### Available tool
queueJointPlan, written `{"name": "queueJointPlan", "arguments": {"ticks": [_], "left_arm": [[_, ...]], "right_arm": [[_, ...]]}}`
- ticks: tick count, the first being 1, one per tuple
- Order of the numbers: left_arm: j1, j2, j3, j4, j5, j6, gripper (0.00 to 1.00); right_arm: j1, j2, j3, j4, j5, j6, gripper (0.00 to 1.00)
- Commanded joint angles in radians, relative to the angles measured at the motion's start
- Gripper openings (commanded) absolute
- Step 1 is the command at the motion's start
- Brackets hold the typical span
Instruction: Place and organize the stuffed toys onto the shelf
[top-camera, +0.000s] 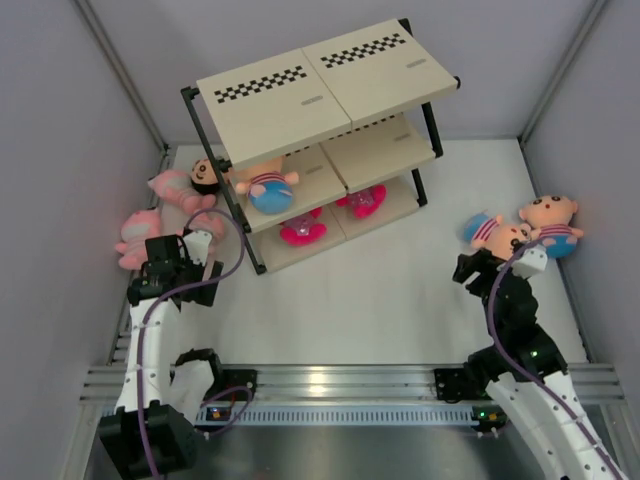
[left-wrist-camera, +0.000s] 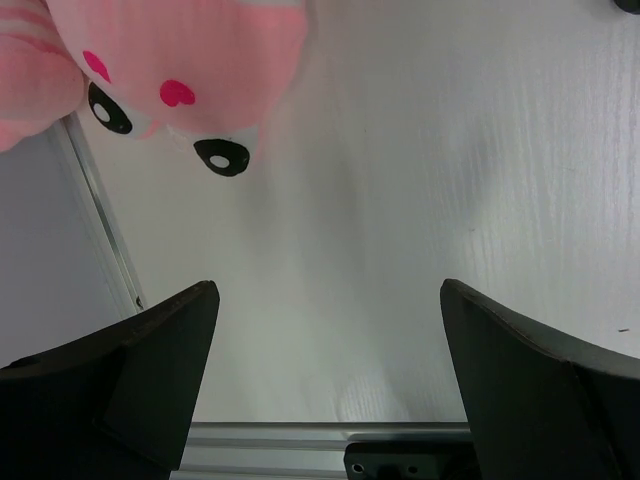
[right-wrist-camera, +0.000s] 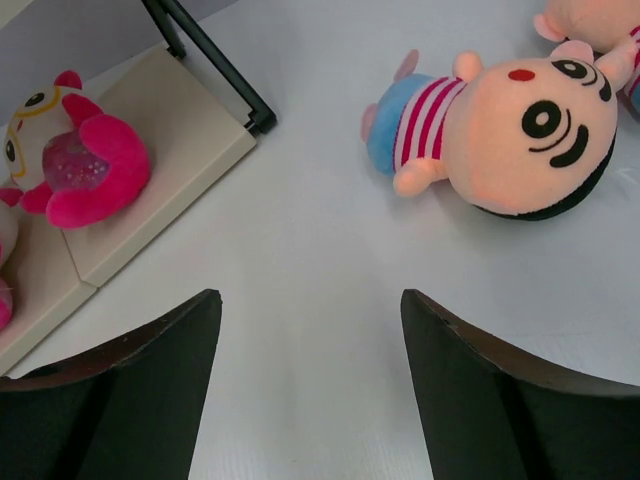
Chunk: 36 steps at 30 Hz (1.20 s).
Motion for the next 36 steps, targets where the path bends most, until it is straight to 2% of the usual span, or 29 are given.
{"name": "queueJointPlan", "arguments": {"ticks": [1, 4, 6, 7, 11, 13, 16, 20, 23, 24, 26, 36], "left_arm": [[-0.002, -0.005, 0.014, 0.018, 0.018, -0.041, 0.99], [-0.002, 0.012, 0.039, 0.019, 0.026, -0.059, 0.99], [-0.004, 0.026, 0.053, 0.019, 0.029, -0.064, 0.99], [-0.002, 0.041, 0.068, 0.021, 0.029, -0.067, 0.99], [-0.002, 0.072, 0.091, 0.019, -0.01, -0.088, 0.99], [-0.004, 0.081, 0.091, 0.019, -0.02, -0.094, 0.99], [-0.002, 0.094, 0.088, 0.019, -0.008, -0.093, 0.98], [-0.002, 0.111, 0.094, 0.021, 0.012, -0.093, 0.99], [-0.002, 0.138, 0.103, 0.021, 0.041, -0.09, 0.99], [-0.001, 0.153, 0.111, 0.021, 0.043, -0.09, 0.99], [-0.002, 0.167, 0.115, 0.021, 0.044, -0.094, 0.99], [-0.001, 0.201, 0.126, 0.021, 0.064, -0.09, 0.99]], "right_arm": [[0.009, 0.022, -0.004, 0.052, 0.02, -0.029, 0.73], [0.009, 0.109, 0.014, 0.117, 0.02, -0.05, 0.81], [0.008, 0.253, 0.068, 0.154, 0.029, -0.049, 0.87], [0.006, 0.375, 0.092, 0.158, 0.055, -0.049, 0.89], [-0.087, 0.681, 0.291, 0.137, 0.065, -0.081, 0.95], [-0.138, 0.819, 0.353, 0.131, 0.065, -0.092, 0.95], [-0.228, 0.932, 0.427, 0.157, 0.094, -0.115, 0.94], [-0.283, 1.045, 0.473, 0.227, 0.122, -0.165, 0.91], [-0.323, 1.146, 0.569, 0.209, 0.033, -0.207, 0.82], [-0.324, 1.166, 0.594, 0.2, -0.021, -0.216, 0.77], [-0.322, 1.212, 0.634, 0.2, -0.064, -0.218, 0.76], [-0.325, 1.445, 0.66, 0.183, -0.018, -0.158, 0.76]]}}
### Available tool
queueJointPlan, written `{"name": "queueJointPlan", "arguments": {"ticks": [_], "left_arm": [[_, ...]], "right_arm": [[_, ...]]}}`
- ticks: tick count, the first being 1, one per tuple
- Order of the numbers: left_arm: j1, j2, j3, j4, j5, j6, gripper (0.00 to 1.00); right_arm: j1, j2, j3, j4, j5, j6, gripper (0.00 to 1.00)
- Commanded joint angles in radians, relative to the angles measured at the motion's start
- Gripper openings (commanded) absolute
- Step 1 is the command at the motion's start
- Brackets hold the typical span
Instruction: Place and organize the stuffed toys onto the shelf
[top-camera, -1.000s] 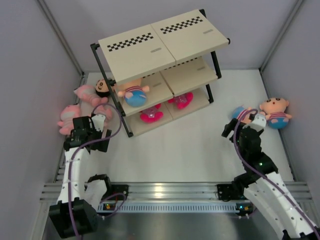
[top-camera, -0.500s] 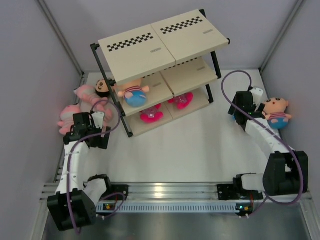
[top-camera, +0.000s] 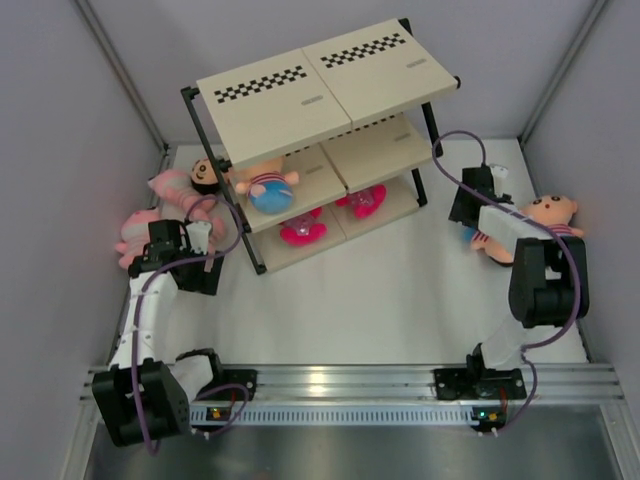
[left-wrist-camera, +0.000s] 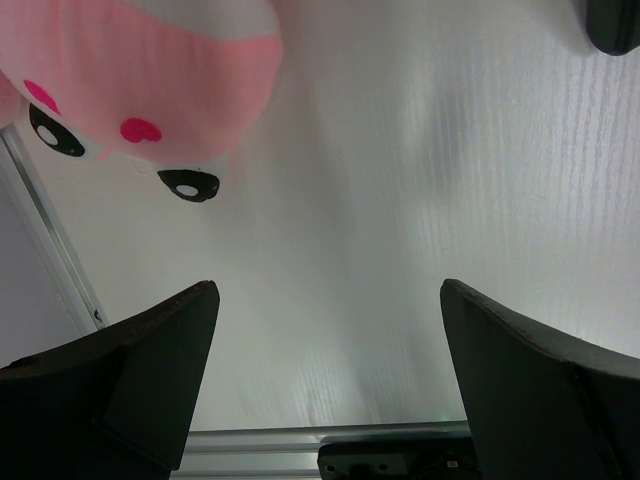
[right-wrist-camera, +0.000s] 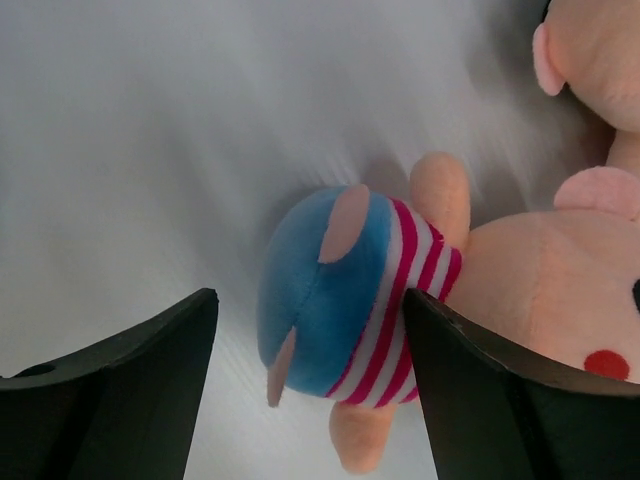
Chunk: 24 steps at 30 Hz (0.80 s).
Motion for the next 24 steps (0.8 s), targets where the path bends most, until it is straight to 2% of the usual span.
{"name": "queueJointPlan", "arguments": {"ticks": [1, 2, 5, 6, 7, 8, 12, 15, 17, 18, 20, 21, 23, 24], "left_arm": [[-0.002, 0.006, 0.043, 0.02, 0.022, -0.009, 0.99], [-0.001, 0.004, 0.043, 0.022, 0.02, -0.009, 0.98], [-0.002, 0.004, 0.042, 0.02, 0.022, -0.01, 0.99], [-0.001, 0.007, 0.043, 0.02, 0.023, -0.009, 0.98], [-0.002, 0.009, 0.045, 0.02, 0.025, -0.009, 0.99], [-0.002, 0.009, 0.048, 0.022, 0.023, -0.01, 0.99], [-0.001, 0.012, 0.05, 0.022, 0.025, -0.009, 0.99], [-0.002, 0.016, 0.053, 0.022, 0.029, -0.009, 0.99], [-0.001, 0.018, 0.059, 0.022, 0.034, -0.009, 0.99], [-0.001, 0.02, 0.062, 0.02, 0.034, -0.01, 0.99], [-0.001, 0.02, 0.065, 0.02, 0.037, -0.009, 0.99], [-0.002, 0.018, 0.065, 0.02, 0.037, -0.009, 0.99], [-0.002, 0.018, 0.068, 0.02, 0.035, -0.009, 0.99], [-0.001, 0.018, 0.068, 0.02, 0.035, -0.01, 0.99]], "right_arm": [[-0.008, 0.074, 0.015, 0.0, 0.033, 0.021, 0.75], [-0.011, 0.08, 0.009, 0.001, 0.036, 0.023, 0.72], [-0.015, 0.059, -0.027, 0.017, 0.039, 0.029, 0.45], [-0.015, 0.044, -0.037, 0.023, 0.044, 0.031, 0.25], [-0.017, -0.002, -0.06, 0.03, 0.05, 0.031, 0.16], [-0.021, -0.031, -0.068, 0.032, 0.054, 0.032, 0.0], [-0.029, -0.264, -0.126, 0.069, 0.103, 0.006, 0.0], [-0.061, -0.505, -0.14, 0.152, 0.015, -0.159, 0.0], [-0.061, -0.568, -0.119, 0.196, -0.074, -0.251, 0.0], [-0.061, -0.593, -0.102, 0.195, -0.205, -0.294, 0.0], [-0.06, -0.642, -0.053, 0.181, -0.374, -0.425, 0.0], [-0.058, -0.668, -0.032, 0.173, -0.568, -0.495, 0.0], [-0.052, -0.687, -0.019, 0.125, -0.79, -0.581, 0.0], [-0.049, -0.693, -0.015, 0.1, -1.019, -0.633, 0.0]]}}
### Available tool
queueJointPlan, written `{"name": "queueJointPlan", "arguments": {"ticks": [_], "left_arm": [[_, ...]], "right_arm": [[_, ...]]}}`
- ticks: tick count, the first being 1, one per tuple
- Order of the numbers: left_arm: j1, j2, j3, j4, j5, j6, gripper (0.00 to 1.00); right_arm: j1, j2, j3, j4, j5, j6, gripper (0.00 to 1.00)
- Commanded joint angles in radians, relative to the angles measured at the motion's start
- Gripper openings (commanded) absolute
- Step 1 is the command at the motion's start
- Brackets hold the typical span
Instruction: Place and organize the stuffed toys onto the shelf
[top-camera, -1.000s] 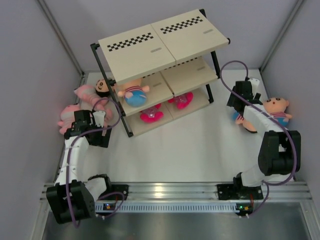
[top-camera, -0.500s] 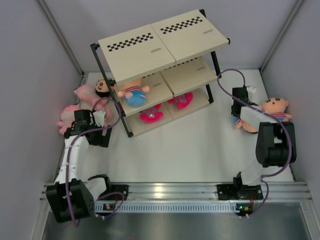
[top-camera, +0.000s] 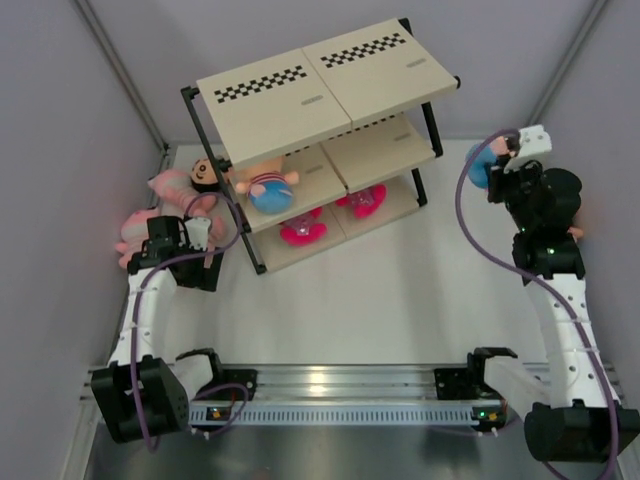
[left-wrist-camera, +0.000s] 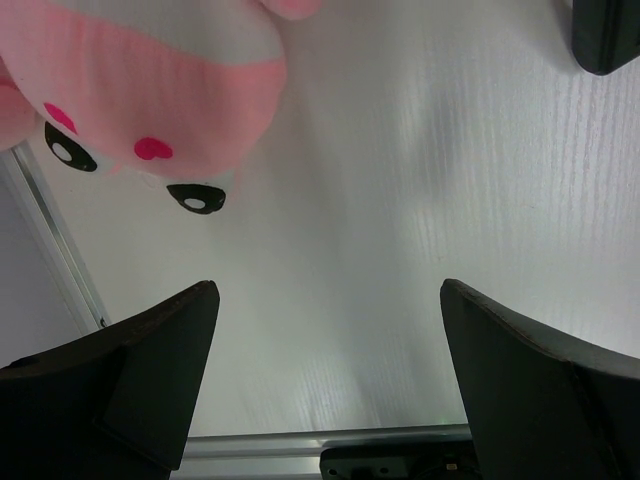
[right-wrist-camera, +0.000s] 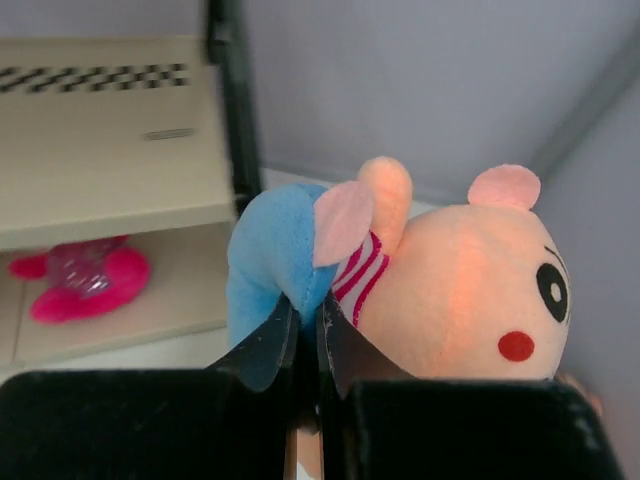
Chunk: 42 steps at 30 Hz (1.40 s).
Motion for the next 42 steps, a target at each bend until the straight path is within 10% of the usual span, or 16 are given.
{"name": "queueJointPlan", "arguments": {"ticks": [1, 7, 21, 42], "left_arm": [[-0.001, -0.004, 0.039, 0.02, 0.02, -0.009, 0.98], [-0.002, -0.006, 0.041, 0.02, 0.019, -0.007, 0.98], [-0.001, -0.023, 0.036, 0.019, -0.009, -0.001, 0.99], [-0.001, -0.029, 0.025, 0.019, -0.007, -0.001, 0.99]], "right_arm": [[0.02, -0.012, 0.033, -0.067, -0.65, -0.341, 0.0], [0.324, 0.038, 0.131, -0.298, -0.814, -0.782, 0.0], [0.507, 0.587, 0.715, -0.733, -0.847, -1.25, 0.02], [0.521, 0.55, 0.46, -0.126, -0.639, -1.003, 0.6]]}}
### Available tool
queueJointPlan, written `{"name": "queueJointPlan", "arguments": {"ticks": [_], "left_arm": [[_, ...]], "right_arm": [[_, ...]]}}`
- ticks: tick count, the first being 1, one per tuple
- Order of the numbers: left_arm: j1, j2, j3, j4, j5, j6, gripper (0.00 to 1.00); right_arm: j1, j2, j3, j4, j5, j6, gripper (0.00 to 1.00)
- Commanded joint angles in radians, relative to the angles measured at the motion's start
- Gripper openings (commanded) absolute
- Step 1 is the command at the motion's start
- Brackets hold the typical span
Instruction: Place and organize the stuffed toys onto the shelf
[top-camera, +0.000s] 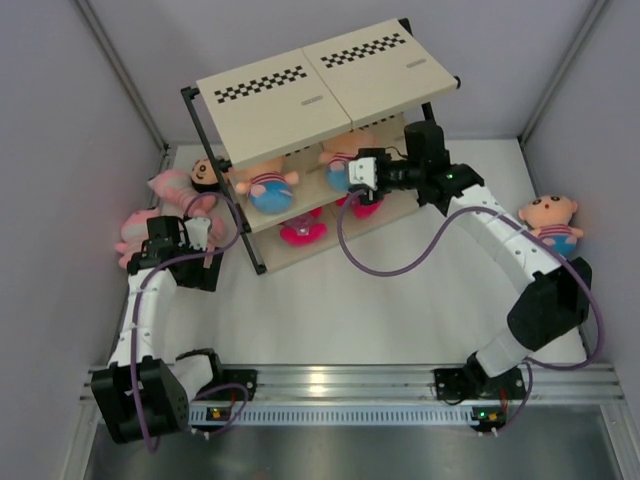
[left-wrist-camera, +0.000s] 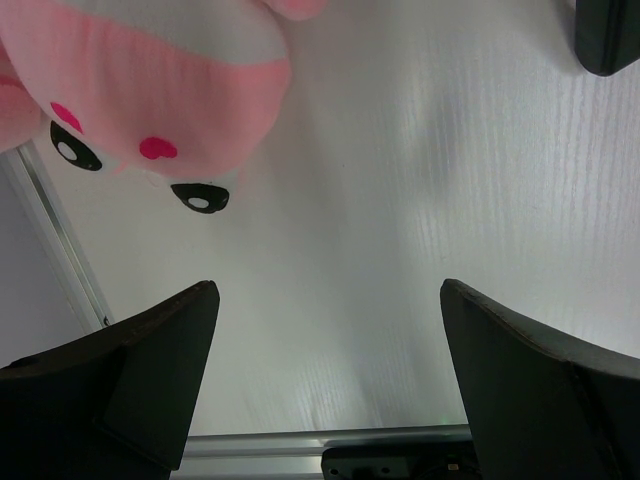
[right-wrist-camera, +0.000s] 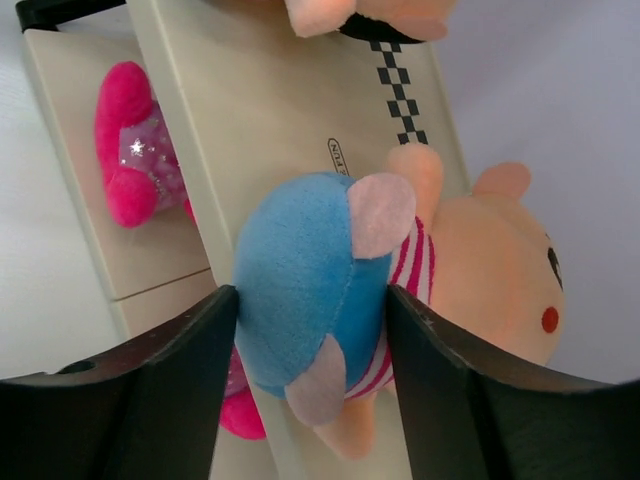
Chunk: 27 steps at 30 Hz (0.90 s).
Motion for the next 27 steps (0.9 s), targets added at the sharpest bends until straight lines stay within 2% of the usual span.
{"name": "queueJointPlan", "arguments": {"ticks": [1, 5, 10, 13, 16, 17, 18, 19, 22, 24, 25, 27], "left_arm": [[-0.001, -0.026, 0.02, 0.019, -0.002, 0.0, 0.99], [-0.001, -0.023, 0.02, 0.02, 0.001, 0.0, 0.99], [-0.001, -0.019, 0.018, 0.019, 0.006, 0.0, 0.99], [-0.002, -0.023, 0.017, 0.019, 0.001, 0.003, 0.99], [-0.002, -0.027, 0.011, 0.019, -0.004, 0.004, 0.98], [-0.002, -0.027, 0.011, 0.019, -0.005, 0.004, 0.98], [-0.001, -0.023, 0.009, 0.019, -0.007, 0.004, 0.99], [-0.001, -0.018, 0.012, 0.019, -0.008, 0.006, 0.99], [-0.001, -0.003, 0.021, 0.019, -0.013, -0.002, 0.99], [-0.002, 0.007, 0.029, 0.019, -0.017, -0.005, 0.99], [-0.001, 0.007, 0.031, 0.02, -0.017, -0.006, 0.99], [-0.002, 0.007, 0.029, 0.019, -0.019, -0.006, 0.98]], "right_arm": [[0.016, -0.092, -0.047, 0.189, 0.031, 0.105, 0.64], [0.026, -0.197, -0.157, 0.365, 0.034, 0.263, 0.76], [0.059, -0.258, -0.17, 0.375, 0.082, 0.327, 0.8], [0.066, -0.299, -0.176, 0.395, 0.109, 0.422, 0.82], [0.068, -0.353, -0.194, 0.431, 0.201, 0.675, 0.86], [0.066, -0.38, -0.231, 0.473, 0.286, 0.84, 0.86], [0.068, -0.391, -0.255, 0.514, 0.339, 0.926, 0.85], [0.068, -0.402, -0.275, 0.524, 0.455, 1.102, 0.81], [0.066, -0.409, -0.331, 0.486, 0.627, 1.437, 0.75], [0.068, -0.408, -0.363, 0.497, 0.69, 1.574, 0.73], [0.068, -0.406, -0.38, 0.502, 0.767, 1.701, 0.72], [0.068, -0.394, -0.411, 0.536, 0.793, 1.771, 0.72]]}}
